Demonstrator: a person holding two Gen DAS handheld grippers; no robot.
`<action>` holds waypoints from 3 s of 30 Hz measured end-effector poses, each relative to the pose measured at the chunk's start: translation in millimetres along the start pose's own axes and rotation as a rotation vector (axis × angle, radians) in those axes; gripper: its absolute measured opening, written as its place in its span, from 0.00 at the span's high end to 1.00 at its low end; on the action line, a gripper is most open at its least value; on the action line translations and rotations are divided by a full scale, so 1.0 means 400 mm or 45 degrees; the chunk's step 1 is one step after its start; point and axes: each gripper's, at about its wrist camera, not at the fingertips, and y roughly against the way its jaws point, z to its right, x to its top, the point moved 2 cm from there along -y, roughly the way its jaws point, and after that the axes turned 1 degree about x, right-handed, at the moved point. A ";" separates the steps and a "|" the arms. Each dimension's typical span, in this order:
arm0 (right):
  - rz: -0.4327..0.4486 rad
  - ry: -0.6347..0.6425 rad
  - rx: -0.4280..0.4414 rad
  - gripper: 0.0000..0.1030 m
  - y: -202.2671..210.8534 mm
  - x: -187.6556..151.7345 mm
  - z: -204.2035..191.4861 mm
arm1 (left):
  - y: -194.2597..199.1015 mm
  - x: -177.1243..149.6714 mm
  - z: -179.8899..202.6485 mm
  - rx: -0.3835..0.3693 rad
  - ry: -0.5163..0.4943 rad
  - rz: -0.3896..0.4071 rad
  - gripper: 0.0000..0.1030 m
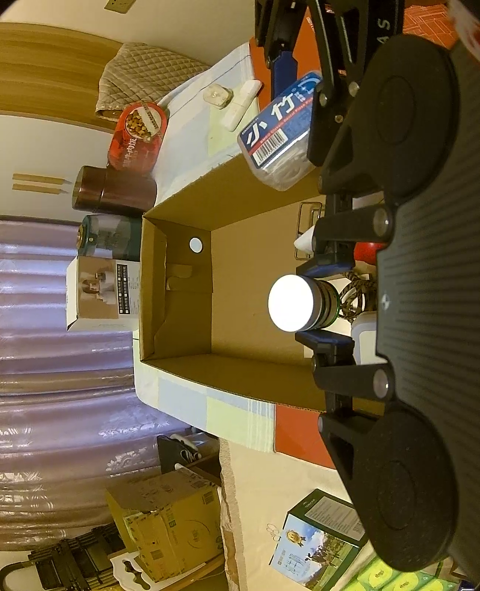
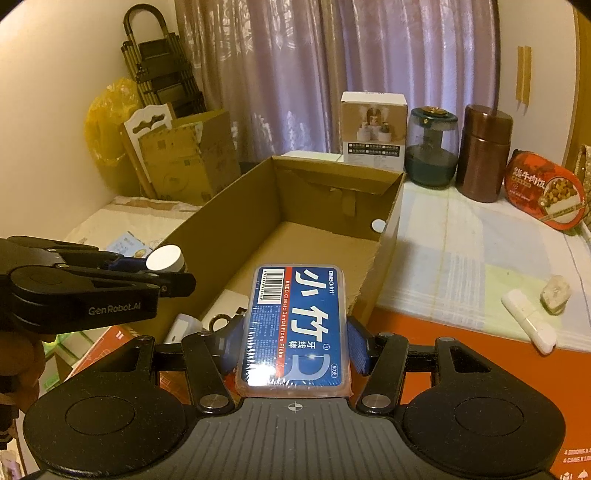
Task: Organize rigid objects
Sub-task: 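Lift and carry the jar and toothpick box toward the cardboard box, then open the left gripper to drop the jar while the right releases the toothpick box, then withdraw both grippers from the box back toward the bed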
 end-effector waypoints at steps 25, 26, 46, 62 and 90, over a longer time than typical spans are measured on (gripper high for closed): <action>-0.001 0.000 0.004 0.48 -0.012 0.004 -0.008 | -0.034 -0.016 -0.005 -0.014 0.018 -0.043 0.76; -0.001 -0.001 0.004 0.48 -0.013 0.005 -0.008 | -0.036 -0.016 -0.004 -0.013 0.018 -0.045 0.76; -0.002 -0.003 0.007 0.48 -0.018 0.011 -0.009 | 0.005 0.003 -0.022 0.012 0.036 0.020 0.75; 0.030 -0.001 0.043 0.47 -0.023 0.015 -0.026 | 0.013 -0.002 -0.029 0.019 0.044 0.023 0.75; 0.146 -0.176 -0.049 0.37 0.232 -0.046 0.051 | 0.207 -0.013 0.109 -0.022 0.029 0.135 0.36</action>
